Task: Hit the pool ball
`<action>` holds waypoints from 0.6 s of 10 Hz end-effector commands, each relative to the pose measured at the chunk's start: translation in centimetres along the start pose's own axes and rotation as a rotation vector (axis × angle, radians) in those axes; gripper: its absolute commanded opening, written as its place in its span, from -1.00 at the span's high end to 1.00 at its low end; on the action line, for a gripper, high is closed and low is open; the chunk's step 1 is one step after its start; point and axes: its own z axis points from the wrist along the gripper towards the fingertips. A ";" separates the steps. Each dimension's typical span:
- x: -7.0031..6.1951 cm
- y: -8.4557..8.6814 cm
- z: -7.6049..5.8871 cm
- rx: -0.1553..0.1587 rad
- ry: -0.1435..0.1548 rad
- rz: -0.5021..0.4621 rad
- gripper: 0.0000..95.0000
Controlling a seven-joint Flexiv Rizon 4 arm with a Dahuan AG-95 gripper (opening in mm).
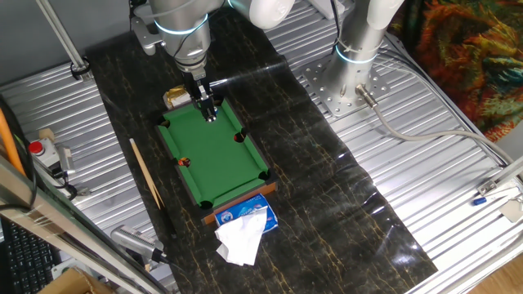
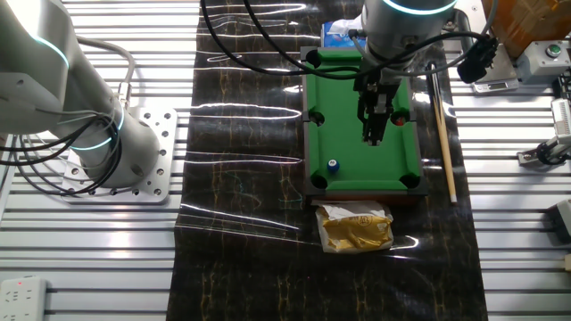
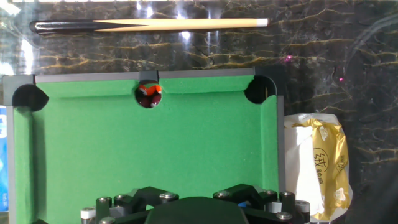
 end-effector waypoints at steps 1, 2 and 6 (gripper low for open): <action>0.0 0.0 0.0 0.102 -0.082 -0.390 1.00; 0.0 0.0 -0.1 0.068 -0.076 -0.427 1.00; 0.2 0.1 -0.9 0.062 -0.027 -0.407 1.00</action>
